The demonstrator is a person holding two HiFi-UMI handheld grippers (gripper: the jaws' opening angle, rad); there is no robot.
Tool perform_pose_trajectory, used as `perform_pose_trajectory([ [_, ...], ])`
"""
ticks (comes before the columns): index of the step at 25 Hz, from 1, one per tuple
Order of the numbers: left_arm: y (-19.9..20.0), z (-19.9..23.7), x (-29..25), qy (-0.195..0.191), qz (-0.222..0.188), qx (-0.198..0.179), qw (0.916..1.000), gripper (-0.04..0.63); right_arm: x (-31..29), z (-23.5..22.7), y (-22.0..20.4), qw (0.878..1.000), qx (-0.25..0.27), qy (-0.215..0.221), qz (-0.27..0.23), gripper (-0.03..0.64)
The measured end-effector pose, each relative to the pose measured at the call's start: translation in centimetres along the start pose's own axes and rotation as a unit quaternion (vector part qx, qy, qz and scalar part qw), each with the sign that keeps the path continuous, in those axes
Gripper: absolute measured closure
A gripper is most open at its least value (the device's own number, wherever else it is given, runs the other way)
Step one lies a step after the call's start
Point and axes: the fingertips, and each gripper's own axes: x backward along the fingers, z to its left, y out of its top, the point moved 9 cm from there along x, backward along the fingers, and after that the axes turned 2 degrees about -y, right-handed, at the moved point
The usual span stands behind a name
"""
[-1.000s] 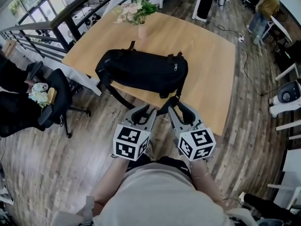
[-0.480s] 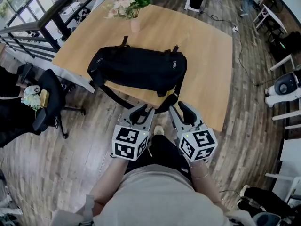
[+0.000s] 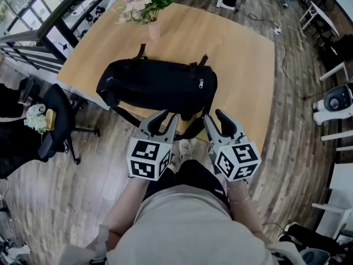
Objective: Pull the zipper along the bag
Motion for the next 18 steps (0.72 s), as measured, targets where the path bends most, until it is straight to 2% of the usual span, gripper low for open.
perform_pose_trajectory([
  [9, 3.4, 0.3, -6.2, -0.011, 0.002, -0.04, 0.9991, 0.495, -4.9, -4.9, 2.9, 1.0, -0.008, 0.01, 0.003, 0.449],
  [14, 4.0, 0.3, -9.2, -0.018, 0.033, -0.084, 0.9958, 0.495, -7.2, -6.9, 3.4, 0.999, -0.028, 0.029, 0.017, 0.436],
  [18, 4.4, 0.2, -10.5, -0.025, 0.042, -0.097, 0.9941, 0.495, -8.4, -7.6, 3.4, 0.997, -0.05, 0.054, 0.028, 0.437],
])
